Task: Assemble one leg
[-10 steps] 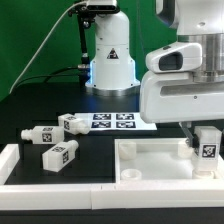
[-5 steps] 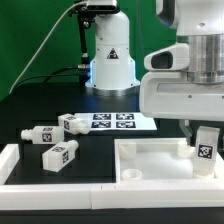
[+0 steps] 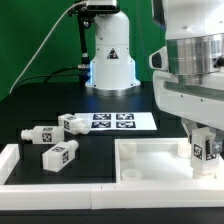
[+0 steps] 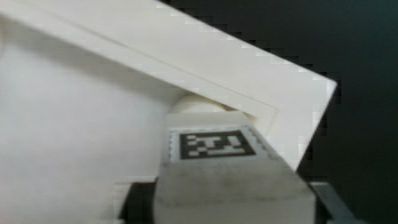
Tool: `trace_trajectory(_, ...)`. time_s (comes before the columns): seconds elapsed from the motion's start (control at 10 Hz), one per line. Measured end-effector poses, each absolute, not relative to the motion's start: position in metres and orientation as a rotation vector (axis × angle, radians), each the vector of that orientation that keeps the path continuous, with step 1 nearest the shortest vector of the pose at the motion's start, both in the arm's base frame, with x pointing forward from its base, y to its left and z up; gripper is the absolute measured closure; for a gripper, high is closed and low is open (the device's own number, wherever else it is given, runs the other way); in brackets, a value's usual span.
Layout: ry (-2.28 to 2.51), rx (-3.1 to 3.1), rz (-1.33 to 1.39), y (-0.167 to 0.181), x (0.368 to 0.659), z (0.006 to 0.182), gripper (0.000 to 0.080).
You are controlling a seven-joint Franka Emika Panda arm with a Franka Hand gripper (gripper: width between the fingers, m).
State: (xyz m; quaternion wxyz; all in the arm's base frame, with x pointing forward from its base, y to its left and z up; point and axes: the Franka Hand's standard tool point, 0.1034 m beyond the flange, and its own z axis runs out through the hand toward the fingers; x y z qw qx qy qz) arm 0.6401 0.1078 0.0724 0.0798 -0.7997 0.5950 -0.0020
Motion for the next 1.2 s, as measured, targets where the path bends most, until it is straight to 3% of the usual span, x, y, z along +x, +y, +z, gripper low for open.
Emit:
trace_trajectory(0.3,1.722,-2.439,-0.014,0.108,0.640,0.072,0.0499)
trace_trajectory(0.5,1.264,-2.733,-0.065,0.109,0.642,0.075,0.0191)
trace_trajectory(1.0,0.703,-2.946,-0.087,0.117,0.639,0.073,0.0152)
trace_trajectory(1.2,0.195,-3.058,-0.124,0.110,0.643,0.076,0.0151)
